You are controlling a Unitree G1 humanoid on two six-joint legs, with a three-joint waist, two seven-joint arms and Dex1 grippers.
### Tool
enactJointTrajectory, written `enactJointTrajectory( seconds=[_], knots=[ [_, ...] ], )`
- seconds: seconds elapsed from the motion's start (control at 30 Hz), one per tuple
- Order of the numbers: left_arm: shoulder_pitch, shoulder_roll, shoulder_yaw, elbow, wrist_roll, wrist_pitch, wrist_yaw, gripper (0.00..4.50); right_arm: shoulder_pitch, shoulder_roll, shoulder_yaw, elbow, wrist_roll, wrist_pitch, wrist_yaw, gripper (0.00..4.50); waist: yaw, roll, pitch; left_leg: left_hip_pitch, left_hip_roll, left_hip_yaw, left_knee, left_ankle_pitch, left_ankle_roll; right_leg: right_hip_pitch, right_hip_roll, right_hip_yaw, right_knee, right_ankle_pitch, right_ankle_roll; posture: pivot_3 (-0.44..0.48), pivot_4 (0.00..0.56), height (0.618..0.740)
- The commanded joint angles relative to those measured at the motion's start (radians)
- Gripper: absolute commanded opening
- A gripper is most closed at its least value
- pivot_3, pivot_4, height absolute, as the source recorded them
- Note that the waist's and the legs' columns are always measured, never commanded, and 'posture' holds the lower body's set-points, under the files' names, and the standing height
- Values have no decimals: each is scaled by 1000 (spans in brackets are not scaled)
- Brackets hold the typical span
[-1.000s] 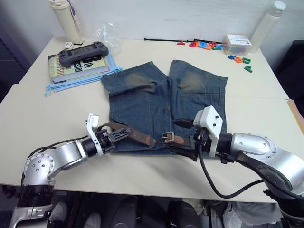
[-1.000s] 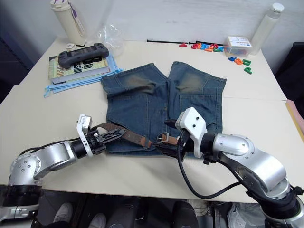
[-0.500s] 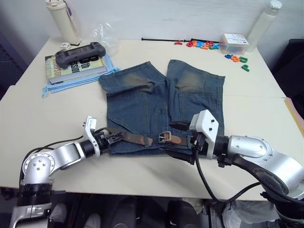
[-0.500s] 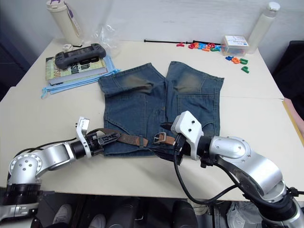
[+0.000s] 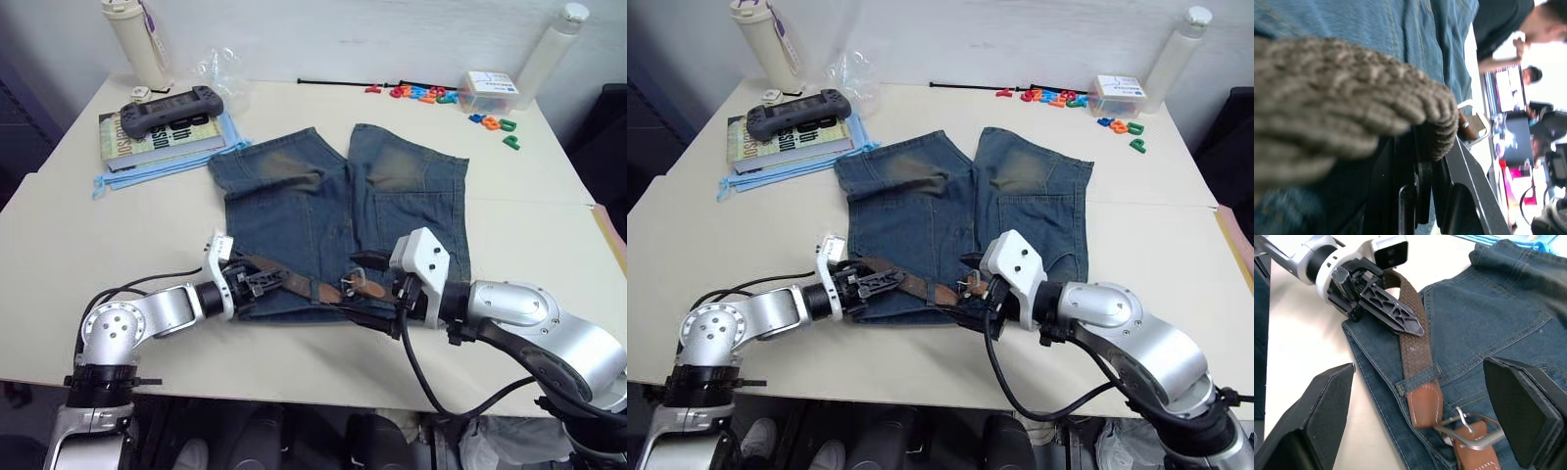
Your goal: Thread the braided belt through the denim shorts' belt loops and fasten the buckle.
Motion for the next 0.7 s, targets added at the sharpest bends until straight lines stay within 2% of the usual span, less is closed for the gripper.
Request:
enactJointTrajectory(
  seconds=[0.03,0.2,0.3,0.4,0.6,0.7],
  knots=[
    [-44,7,-55,0,112,20,-148,0,12,-29,22,-32,-57,-35,24,4454,0,0,0,0,0,0,0,0,0,0,0,0,0,0,0,0,150,706],
    [-86,11,-95,30,220,10,-271,0,41,-77,103,-30,-200,-121,41,4454,0,0,0,0,1,0,0,-1,-3,0,2,1,0,0,0,0,150,706],
    [-102,3,-106,37,284,-5,-346,0,80,-128,179,-7,-360,-249,55,4454,1,0,0,0,1,0,0,-1,-3,0,2,0,-1,0,0,0,150,706],
    [-108,-12,-103,44,320,3,-399,0,106,-125,201,19,-466,-378,48,4454,0,0,0,0,1,0,0,-1,-2,0,2,0,-1,0,0,0,150,706],
    [-117,-33,-82,52,371,28,-446,0,215,-118,229,69,-727,-679,-31,4454,3,0,0,0,1,-1,1,1,0,2,3,0,-2,0,0,0,150,706],
    [-122,-46,-62,62,382,49,-457,0,277,-110,253,105,-822,-771,-42,4454,2,0,0,1,1,-1,1,1,0,2,3,0,-1,0,0,0,150,706]
  ],
)
